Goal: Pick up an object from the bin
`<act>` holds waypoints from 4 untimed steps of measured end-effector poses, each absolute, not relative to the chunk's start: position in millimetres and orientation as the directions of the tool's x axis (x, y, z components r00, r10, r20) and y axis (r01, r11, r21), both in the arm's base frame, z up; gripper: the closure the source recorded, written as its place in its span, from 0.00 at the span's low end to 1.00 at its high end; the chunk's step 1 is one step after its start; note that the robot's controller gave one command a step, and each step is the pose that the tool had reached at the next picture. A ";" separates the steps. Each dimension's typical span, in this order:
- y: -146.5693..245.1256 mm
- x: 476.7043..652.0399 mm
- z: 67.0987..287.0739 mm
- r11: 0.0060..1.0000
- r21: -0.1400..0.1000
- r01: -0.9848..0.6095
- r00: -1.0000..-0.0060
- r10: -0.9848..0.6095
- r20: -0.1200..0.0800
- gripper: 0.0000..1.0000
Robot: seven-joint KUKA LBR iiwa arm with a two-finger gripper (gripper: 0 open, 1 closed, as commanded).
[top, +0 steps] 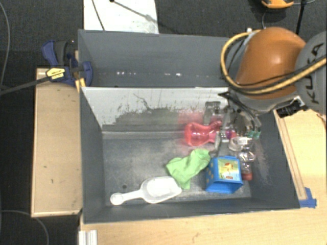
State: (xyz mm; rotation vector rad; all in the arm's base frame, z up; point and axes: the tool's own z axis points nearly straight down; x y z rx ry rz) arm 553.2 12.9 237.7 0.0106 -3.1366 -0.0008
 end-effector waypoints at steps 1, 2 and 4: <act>12.8 554.7 242.3 1.000 0.001 -0.006 -1.000 -0.006 -0.004 0.00; 24.9 535.2 178.5 0.992 0.000 -0.126 -0.992 -0.126 -0.005 0.00; 23.3 544.8 144.0 0.948 -0.001 -0.319 -0.948 -0.319 -0.005 0.00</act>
Offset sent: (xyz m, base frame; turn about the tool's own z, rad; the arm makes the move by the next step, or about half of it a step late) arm -0.0521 0.0326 -0.1677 -0.3332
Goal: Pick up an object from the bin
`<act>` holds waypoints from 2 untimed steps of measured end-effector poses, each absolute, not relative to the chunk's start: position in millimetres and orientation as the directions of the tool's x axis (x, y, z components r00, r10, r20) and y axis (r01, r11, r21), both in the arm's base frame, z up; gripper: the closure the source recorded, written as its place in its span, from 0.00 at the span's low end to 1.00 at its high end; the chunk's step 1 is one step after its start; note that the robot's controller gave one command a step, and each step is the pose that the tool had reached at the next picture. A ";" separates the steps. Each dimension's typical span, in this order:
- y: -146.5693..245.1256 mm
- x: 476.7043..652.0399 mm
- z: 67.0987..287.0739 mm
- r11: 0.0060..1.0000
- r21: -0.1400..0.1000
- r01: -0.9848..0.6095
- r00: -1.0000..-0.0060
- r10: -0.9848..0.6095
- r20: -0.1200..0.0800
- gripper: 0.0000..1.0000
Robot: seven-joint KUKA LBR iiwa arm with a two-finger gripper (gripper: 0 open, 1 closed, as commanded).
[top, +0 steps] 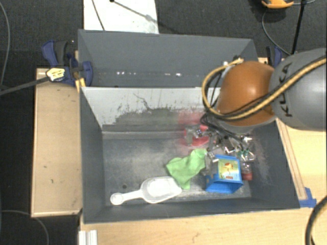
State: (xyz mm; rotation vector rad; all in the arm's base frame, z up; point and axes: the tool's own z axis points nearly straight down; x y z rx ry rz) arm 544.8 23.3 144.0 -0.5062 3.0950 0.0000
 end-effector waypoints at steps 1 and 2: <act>21.0 543.7 67.0 0.943 0.002 -0.334 -0.943 -0.334 0.001 0.00; 32.5 544.3 70.6 0.872 0.000 -0.489 -0.872 -0.489 -0.005 1.00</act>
Offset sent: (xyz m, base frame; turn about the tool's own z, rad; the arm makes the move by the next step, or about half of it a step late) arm -0.0013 0.0089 -0.0740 -0.1887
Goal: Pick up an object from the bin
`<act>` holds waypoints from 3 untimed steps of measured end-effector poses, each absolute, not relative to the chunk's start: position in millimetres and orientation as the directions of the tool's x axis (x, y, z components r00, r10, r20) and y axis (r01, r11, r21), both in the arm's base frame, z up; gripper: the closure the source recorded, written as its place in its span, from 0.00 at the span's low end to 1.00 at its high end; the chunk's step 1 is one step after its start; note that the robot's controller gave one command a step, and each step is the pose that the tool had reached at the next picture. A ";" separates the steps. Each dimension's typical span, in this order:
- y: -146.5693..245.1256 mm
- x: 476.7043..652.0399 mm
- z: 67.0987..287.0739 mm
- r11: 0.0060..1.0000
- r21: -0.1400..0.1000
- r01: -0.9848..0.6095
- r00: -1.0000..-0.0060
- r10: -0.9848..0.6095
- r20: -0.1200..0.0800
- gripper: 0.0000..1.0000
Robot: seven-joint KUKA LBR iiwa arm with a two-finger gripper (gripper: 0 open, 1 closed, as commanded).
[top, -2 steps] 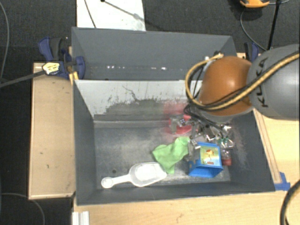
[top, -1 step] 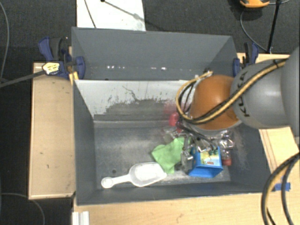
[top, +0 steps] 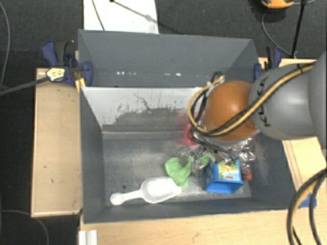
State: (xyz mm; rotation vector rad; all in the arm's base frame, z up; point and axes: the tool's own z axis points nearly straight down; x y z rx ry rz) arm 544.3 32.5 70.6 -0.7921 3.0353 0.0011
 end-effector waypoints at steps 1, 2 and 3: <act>32.5 544.3 70.6 0.873 0.000 -0.488 -0.873 -0.488 -0.005 1.00; 32.4 542.2 77.2 0.873 0.003 -0.488 -0.873 -0.488 0.003 1.00; 32.3 541.1 99.5 0.873 0.004 -0.487 -0.873 -0.487 0.007 1.00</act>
Offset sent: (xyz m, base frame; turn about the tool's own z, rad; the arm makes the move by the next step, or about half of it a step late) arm 0.0000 0.0001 0.0929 0.0000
